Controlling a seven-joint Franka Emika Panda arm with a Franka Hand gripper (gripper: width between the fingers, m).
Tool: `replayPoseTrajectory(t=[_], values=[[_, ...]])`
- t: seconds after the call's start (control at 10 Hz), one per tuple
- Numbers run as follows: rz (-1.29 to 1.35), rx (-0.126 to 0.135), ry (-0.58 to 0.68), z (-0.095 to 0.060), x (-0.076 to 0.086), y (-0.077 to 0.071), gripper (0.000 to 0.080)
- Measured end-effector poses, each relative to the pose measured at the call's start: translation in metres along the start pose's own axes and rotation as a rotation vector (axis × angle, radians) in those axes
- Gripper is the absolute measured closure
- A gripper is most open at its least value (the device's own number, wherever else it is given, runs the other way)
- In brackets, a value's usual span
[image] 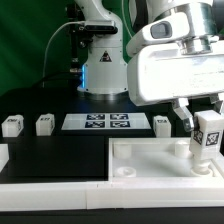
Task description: Assemble one leg
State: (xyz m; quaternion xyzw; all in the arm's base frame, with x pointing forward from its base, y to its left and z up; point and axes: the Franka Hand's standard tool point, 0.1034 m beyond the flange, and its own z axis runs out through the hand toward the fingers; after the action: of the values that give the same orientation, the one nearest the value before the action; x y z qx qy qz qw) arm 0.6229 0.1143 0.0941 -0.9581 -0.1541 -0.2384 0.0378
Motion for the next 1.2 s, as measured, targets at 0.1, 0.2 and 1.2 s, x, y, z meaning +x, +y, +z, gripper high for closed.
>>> replayPoseTrajectory(t=[0.1,0.2,1.2], values=[[0.0,-0.001,0.007,0.001,0.0,-0.001,0.0506],[0.0,-0.001,0.008,0.003,-0.001,-0.001,0.0506],[0.0,-0.01,0.058,0.014,-0.013,-0.006,0.0506]])
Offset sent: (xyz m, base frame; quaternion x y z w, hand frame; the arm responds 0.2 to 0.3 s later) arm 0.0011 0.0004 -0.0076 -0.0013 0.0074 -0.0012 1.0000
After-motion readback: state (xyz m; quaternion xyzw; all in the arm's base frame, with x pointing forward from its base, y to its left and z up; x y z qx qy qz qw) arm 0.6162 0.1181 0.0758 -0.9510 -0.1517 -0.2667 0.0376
